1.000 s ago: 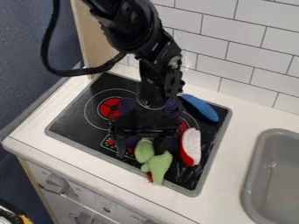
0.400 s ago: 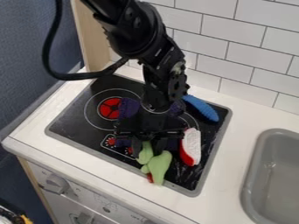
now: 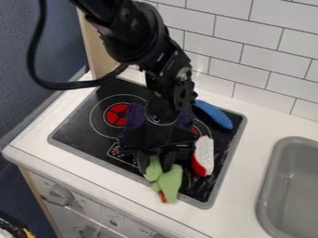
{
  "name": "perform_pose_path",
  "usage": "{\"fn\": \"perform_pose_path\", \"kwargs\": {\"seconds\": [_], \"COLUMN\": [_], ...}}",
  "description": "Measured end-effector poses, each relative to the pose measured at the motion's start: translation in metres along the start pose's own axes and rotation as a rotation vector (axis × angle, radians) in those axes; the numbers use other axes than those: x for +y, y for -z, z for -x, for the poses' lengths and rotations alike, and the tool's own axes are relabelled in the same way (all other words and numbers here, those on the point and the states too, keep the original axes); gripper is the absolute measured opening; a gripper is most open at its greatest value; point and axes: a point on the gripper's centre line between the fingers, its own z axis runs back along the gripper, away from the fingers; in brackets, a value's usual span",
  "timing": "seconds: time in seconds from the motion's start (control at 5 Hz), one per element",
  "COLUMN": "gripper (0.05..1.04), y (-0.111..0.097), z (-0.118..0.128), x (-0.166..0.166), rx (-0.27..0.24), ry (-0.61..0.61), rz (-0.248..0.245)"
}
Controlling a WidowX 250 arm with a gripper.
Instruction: Moved the green item to the left side of the left burner
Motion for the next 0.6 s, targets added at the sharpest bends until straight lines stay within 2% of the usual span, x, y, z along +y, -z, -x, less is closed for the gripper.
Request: {"fn": "perform_pose_path", "kwargs": {"seconds": [0.2,0.4,0.6], "gripper": [0.370,0.370,0.370], "y": [-0.024,-0.044,-0.059], "z": [-0.011,-0.024,-0.050], "x": [0.016,0.035,0.051], "rx": [-0.024,-0.053,-0.081], "ry": [-0.045,-0.095,-0.172], "rz": [0.033,0.034,0.039]}}
